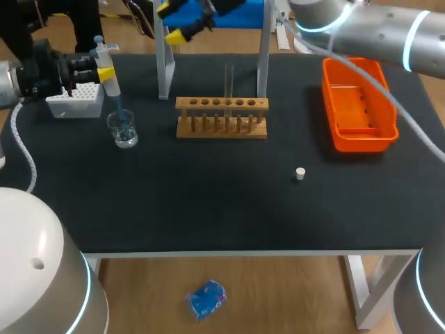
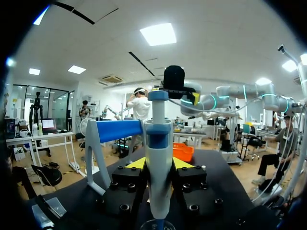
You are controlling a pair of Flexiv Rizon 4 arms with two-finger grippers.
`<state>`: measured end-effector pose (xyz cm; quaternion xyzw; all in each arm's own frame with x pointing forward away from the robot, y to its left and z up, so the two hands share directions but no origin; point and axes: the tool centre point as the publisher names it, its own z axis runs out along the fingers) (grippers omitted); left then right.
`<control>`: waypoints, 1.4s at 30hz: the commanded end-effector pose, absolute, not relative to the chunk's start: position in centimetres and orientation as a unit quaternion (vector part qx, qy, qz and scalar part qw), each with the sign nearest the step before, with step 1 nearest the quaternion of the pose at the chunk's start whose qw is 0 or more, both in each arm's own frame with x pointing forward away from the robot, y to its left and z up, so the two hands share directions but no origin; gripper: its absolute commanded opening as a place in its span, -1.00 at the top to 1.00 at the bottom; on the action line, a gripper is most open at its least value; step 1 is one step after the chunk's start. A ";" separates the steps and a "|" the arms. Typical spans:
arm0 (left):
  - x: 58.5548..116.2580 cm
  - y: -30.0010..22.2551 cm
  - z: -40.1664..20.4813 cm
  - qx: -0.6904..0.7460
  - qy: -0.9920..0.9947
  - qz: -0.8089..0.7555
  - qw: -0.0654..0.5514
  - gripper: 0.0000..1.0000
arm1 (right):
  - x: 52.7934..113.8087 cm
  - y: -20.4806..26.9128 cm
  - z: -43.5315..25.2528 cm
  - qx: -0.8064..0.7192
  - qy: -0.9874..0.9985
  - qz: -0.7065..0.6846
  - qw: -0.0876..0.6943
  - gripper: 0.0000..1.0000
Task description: Invert the test tube, pick up the pipette, mount the tip to pipette, aspirate from beaker and dispense into the tube, eject the tip, return the pipette, and cap with the stopper.
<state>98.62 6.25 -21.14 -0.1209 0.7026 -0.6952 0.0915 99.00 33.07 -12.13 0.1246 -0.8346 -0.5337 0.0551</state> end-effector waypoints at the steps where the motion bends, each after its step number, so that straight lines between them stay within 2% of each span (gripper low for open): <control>1: 98.6 6.3 -21.1 -0.121 0.703 -0.695 0.091 1.00 | 97.3 28.4 -11.9 0.106 -0.836 -0.538 0.019 -1.00; 12: 98.6 6.3 -21.1 -0.121 0.703 -0.695 0.091 1.00 | 96.6 22.8 -13.7 0.090 -0.847 -0.524 -0.006 -1.00; 23: 98.6 6.3 -21.1 -0.121 0.703 -0.695 0.091 1.00 | 96.1 18.1 -16.4 0.050 -0.851 -0.522 0.004 -1.00; 42: 98.6 6.3 -21.1 -0.121 0.703 -0.695 0.091 1.00 | 97.7 15.5 -22.3 0.003 -0.874 -0.484 0.036 -1.00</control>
